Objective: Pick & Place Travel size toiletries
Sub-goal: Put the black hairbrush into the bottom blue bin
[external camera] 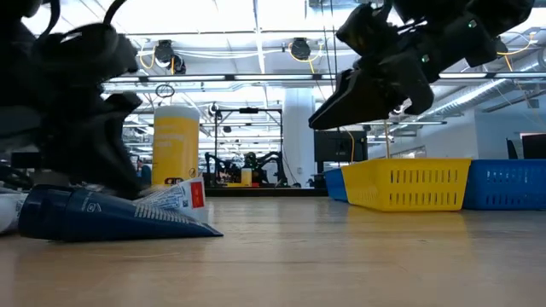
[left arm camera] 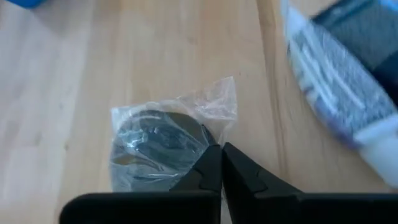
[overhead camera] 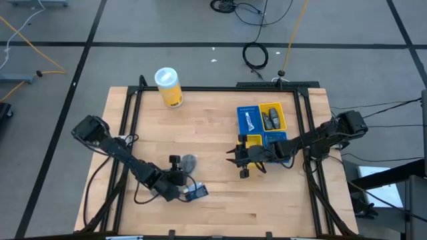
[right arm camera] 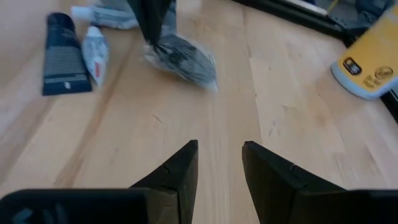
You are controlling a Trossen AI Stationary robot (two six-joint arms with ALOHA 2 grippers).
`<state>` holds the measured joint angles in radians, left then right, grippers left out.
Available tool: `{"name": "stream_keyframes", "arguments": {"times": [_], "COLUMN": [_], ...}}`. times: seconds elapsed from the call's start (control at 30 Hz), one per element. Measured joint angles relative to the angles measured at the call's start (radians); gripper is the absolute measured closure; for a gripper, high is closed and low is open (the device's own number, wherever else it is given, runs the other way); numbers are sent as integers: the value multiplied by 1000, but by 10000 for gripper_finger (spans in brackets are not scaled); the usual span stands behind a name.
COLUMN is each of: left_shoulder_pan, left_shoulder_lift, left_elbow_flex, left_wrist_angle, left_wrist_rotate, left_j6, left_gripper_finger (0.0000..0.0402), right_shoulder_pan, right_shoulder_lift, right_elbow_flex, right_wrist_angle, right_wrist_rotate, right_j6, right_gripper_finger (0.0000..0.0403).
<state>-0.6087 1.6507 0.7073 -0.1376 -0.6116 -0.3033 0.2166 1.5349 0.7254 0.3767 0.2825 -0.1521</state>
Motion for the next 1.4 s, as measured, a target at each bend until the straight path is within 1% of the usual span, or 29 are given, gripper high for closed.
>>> {"name": "stream_keyframes", "arguments": {"times": [0.1,0.17,0.2,0.27,0.33,0.43,0.53,0.63,0.73,0.8,0.87,0.93,1.03,1.1,1.13,1.2,1.3,1.4], "left_shoulder_pan": [13,27,37,60,88,127,159,181,191,192,192,192,192,191,191,192,192,181], "left_shoulder_lift": [-15,-36,-46,-62,-75,-75,-73,-73,-73,-72,-72,-72,-72,-72,-72,-72,-80,-127], "left_elbow_flex": [18,32,39,50,52,53,53,53,53,53,53,53,53,53,53,53,53,53], "left_wrist_angle": [49,88,116,186,259,369,448,471,487,488,490,490,492,499,500,506,506,471], "left_wrist_rotate": [-39,-49,-48,-17,36,113,144,159,166,167,167,167,167,171,172,184,207,210], "left_j6": [14,23,33,48,72,114,138,144,134,133,119,113,113,114,120,127,138,121], "left_gripper_finger": [396,398,399,399,398,400,397,400,396,396,400,399,388,382,378,368,342,313], "right_shoulder_pan": [15,17,17,17,17,21,22,28,28,28,28,28,28,28,29,29,31,31], "right_shoulder_lift": [0,0,0,6,29,59,114,174,234,276,306,314,318,309,301,286,255,218], "right_elbow_flex": [0,0,0,0,1,0,1,6,29,48,69,73,78,78,78,78,77,78], "right_wrist_angle": [15,20,29,62,121,177,267,358,402,445,481,478,479,477,468,445,392,368], "right_wrist_rotate": [-16,-81,-131,-198,-233,-255,-266,-262,-255,-253,-254,-254,-249,-218,-207,-200,-186,-148], "right_j6": [-19,-33,-42,-65,-89,-87,-67,-61,-69,-67,-70,-72,-67,-66,-66,-65,-32,-14], "right_gripper_finger": [287,287,287,286,280,254,212,176,168,182,209,247,314,361,377,382,368,369]}}
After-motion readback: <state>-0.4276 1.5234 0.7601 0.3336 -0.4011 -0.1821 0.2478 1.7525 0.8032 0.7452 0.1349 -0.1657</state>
